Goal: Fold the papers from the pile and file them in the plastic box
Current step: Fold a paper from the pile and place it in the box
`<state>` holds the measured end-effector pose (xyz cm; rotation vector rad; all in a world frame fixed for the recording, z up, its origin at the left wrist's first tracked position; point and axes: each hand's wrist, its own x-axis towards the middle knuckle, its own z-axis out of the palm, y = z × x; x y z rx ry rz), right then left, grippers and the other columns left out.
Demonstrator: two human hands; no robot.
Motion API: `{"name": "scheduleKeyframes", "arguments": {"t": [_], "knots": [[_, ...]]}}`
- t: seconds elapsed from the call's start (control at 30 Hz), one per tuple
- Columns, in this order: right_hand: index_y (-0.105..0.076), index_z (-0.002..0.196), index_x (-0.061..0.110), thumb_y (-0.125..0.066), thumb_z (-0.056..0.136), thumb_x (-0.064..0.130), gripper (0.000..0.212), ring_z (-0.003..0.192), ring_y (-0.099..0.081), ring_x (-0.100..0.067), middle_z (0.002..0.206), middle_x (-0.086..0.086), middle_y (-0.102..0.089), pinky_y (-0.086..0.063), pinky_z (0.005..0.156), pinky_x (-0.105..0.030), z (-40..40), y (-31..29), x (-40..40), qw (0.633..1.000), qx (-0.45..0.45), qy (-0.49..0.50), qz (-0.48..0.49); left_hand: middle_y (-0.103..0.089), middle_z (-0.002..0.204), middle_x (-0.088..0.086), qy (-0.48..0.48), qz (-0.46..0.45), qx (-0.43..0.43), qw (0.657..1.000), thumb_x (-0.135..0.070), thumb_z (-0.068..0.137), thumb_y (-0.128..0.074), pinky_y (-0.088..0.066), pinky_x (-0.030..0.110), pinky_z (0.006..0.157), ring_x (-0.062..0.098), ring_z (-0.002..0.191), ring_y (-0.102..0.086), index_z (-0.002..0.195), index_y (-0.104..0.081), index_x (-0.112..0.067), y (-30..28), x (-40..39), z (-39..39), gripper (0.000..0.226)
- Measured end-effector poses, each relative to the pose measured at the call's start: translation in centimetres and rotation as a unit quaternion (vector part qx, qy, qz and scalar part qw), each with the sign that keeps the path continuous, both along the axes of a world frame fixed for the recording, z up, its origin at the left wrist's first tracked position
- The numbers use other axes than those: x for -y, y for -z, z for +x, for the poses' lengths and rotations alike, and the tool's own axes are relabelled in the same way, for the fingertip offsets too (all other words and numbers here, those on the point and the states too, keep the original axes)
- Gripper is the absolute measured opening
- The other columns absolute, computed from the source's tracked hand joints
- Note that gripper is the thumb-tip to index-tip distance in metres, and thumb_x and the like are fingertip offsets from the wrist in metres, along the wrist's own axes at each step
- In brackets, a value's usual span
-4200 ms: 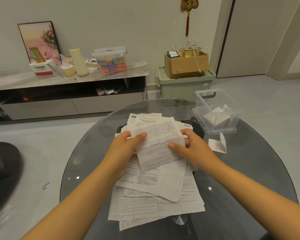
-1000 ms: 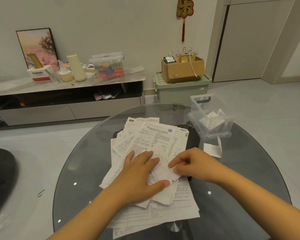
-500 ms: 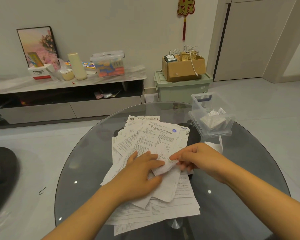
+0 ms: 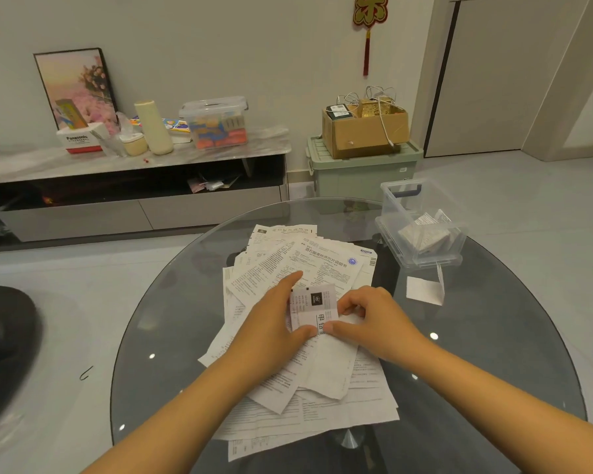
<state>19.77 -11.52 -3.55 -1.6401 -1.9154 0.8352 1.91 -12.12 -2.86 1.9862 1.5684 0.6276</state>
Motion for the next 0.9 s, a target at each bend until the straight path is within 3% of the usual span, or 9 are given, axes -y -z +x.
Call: {"name": "scheduleKeyframes", "arguments": {"t": [0.1, 0.27, 0.43, 0.53, 0.67, 0.9], "knots": [[-0.047, 0.071, 0.039, -0.071, 0.075, 0.044, 0.025, 0.101, -0.042, -0.011, 0.082, 0.023, -0.046, -0.039, 0.093, -0.033, -0.5, 0.3, 0.1, 0.999, 0.039, 0.009, 0.022, -0.038, 0.144, -0.010, 0.010, -0.005, -0.012, 1.000, -0.025, 0.083, -0.071, -0.035, 0.028, 0.108, 0.010, 0.128, -0.040, 0.146, -0.019, -0.035, 0.3, 0.0, 0.1, 0.082], [-0.048, 0.093, 0.031, -0.064, 0.083, 0.041, 0.022, 0.104, -0.037, -0.013, 0.099, 0.012, -0.046, -0.027, 0.091, -0.028, -0.9, 1.3, 0.1, 0.995, 0.078, 0.031, 0.049, -0.041, 0.138, -0.009, 0.000, -0.001, -0.006, 1.000, -0.018, 0.087, -0.066, -0.033, 0.017, 0.098, 0.007, 0.114, -0.043, 0.146, -0.022, -0.034, 0.4, -0.3, 0.1, 0.075], [-0.038, 0.103, 0.035, -0.062, 0.085, 0.025, 0.032, 0.101, -0.037, -0.012, 0.096, 0.012, -0.045, -0.024, 0.087, -0.027, -0.9, 1.3, 0.1, 0.997, 0.041, 0.040, 0.048, -0.035, 0.133, -0.010, 0.012, -0.012, -0.008, 1.000, -0.014, 0.089, -0.063, -0.033, 0.020, 0.104, 0.010, 0.116, -0.041, 0.147, -0.021, -0.035, 0.7, -0.4, 0.1, 0.074], [-0.032, 0.103, 0.038, -0.060, 0.085, 0.017, 0.039, 0.099, -0.037, -0.014, 0.094, 0.012, -0.043, -0.025, 0.089, -0.029, -1.0, 1.1, 0.3, 0.998, 0.030, 0.040, 0.048, -0.030, 0.127, -0.015, 0.005, -0.027, 0.004, 1.000, -0.013, 0.087, -0.065, -0.036, 0.014, 0.095, 0.006, 0.104, -0.044, 0.147, -0.023, -0.035, 0.8, -0.6, -0.1, 0.077], [-0.045, 0.110, 0.039, -0.054, 0.088, 0.020, 0.030, 0.105, -0.034, -0.014, 0.104, 0.009, -0.041, -0.022, 0.087, -0.027, -1.0, 1.3, 0.3, 0.995, 0.074, 0.019, 0.057, -0.034, 0.124, -0.017, 0.016, -0.030, -0.005, 0.999, -0.014, 0.085, -0.068, -0.034, -0.001, 0.075, 0.003, 0.096, -0.045, 0.145, -0.026, -0.034, 0.6, -1.0, -0.5, 0.076], [-0.055, 0.107, 0.040, -0.056, 0.089, 0.025, 0.024, 0.105, -0.031, -0.010, 0.103, 0.012, -0.041, -0.018, 0.086, -0.024, -0.6, 1.2, 0.3, 0.996, 0.059, 0.016, 0.060, -0.042, 0.109, -0.015, -0.016, 0.024, 0.033, 0.999, -0.011, 0.085, -0.067, -0.035, -0.001, 0.075, -0.001, 0.086, -0.048, 0.130, -0.049, -0.031, 0.3, -0.9, -0.4, 0.052]]}}
